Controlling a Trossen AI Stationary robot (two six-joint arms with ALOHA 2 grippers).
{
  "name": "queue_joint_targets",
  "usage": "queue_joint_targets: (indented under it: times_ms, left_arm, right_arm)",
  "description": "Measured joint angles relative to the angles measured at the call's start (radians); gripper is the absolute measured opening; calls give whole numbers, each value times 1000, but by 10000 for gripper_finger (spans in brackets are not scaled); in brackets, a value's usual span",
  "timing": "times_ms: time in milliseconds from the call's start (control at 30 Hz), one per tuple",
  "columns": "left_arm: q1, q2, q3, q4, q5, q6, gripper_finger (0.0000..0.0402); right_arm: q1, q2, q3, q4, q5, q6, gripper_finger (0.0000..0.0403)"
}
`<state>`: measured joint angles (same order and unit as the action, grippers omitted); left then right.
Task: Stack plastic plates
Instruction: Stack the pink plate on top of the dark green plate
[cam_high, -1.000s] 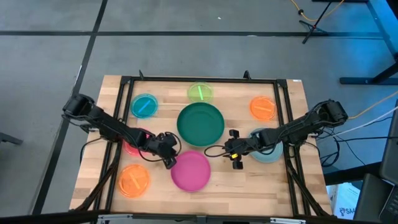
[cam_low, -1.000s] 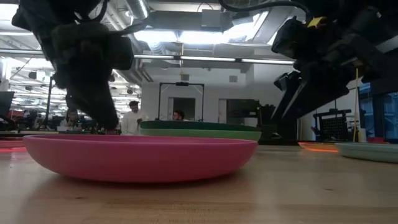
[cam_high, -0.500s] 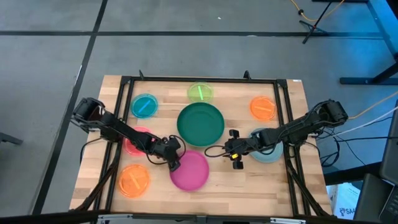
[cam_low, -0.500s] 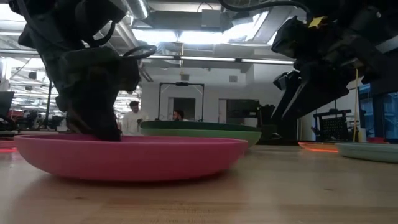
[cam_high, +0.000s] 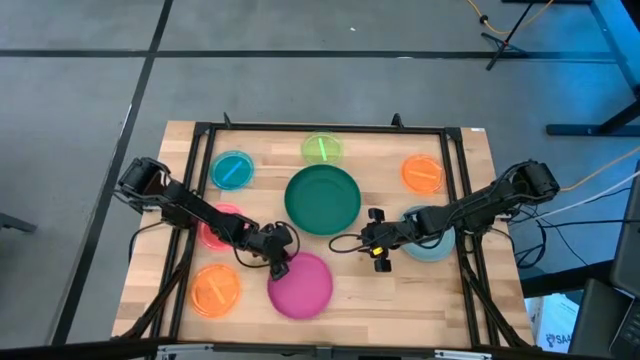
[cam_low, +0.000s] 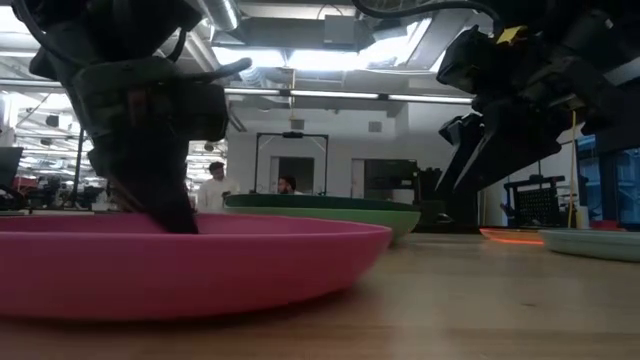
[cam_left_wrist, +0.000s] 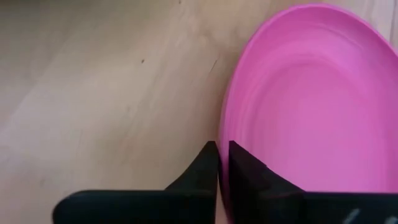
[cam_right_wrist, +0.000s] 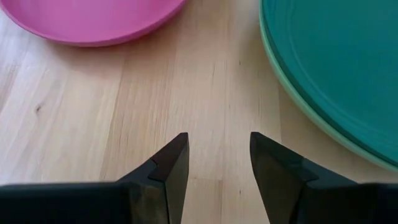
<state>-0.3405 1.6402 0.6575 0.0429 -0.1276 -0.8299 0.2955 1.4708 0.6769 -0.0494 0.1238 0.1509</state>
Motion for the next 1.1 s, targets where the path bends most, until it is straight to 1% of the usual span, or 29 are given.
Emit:
queue_joint_targets:
  times_ms: [233,433,533,667,767,833,967,1100]
  left_arm:
    - [0,-10,0,27,-16,49,13]
    - [0,-80,-2,19,-39,75,13]
    - [1,-125,-2,18,-81,105,13]
    - [16,-181,-2,29,-174,146,13]
    - [38,-207,-2,76,-241,196,13]
    - [57,-216,-2,140,-265,252,13]
    - [116,-217,-2,268,-275,358,13]
    - [194,-218,-2,346,-300,422,13]
  right_arm:
    - [0,0,0,0,0,0,161]
    - [0,0,0,0,0,0,161]
    - [0,0,0,0,0,-2,161]
    - [0,-18,0,-21,0,-6,161]
    - [0,-64,0,-64,0,-9,161]
    - [0,-106,0,-104,0,-8,161]
    - [0,-210,0,-196,10,-1,161]
    - [0,-320,0,-297,59,0,161]
